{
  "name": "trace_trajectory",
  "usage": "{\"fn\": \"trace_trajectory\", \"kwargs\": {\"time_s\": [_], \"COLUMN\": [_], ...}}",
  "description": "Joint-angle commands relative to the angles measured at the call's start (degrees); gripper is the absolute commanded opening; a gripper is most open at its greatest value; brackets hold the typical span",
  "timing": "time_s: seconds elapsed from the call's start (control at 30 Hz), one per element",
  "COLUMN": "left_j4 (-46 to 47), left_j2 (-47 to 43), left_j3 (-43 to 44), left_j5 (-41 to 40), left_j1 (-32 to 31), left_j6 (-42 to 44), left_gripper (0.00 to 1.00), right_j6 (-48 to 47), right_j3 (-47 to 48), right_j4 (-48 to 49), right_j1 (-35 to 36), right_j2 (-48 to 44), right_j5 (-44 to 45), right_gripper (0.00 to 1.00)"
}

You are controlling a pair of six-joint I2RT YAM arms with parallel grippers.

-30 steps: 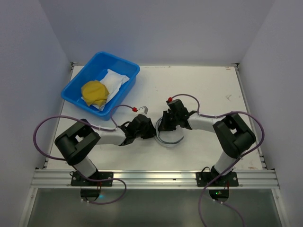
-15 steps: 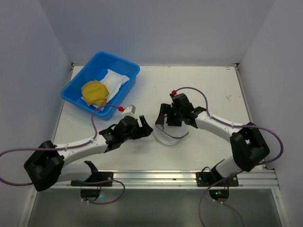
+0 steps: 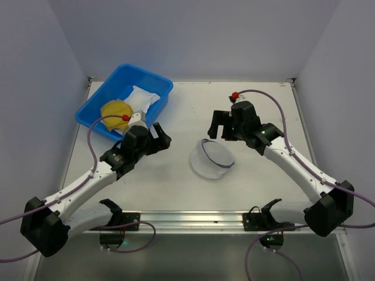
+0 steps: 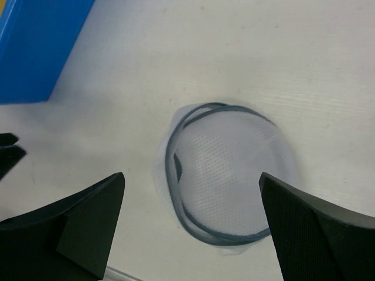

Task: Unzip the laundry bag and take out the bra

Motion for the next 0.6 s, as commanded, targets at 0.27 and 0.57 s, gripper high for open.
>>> {"fn": "trace_trajectory", "kwargs": {"time_s": [0.27, 0.57], "left_j4": [-22.1, -33.2], "left_j2": [-18.7, -35.3], "left_j3": [17.4, 25.4], "left_j5": [-13.2, -24.1], "left_j1": [4.6, 4.6], "left_j6": [13.9, 23.1], "left_gripper": [1.00, 1.00], "right_j6": [-6.4, -13.9], "right_j3": [2.1, 1.4], "right_j4": [-8.6, -9.6], "right_j1": [-13.3, -13.3], "right_j2": [-25.4, -48.9], "right_j5": [15.6, 21.0], "right_gripper": [0.99, 0.99]}}
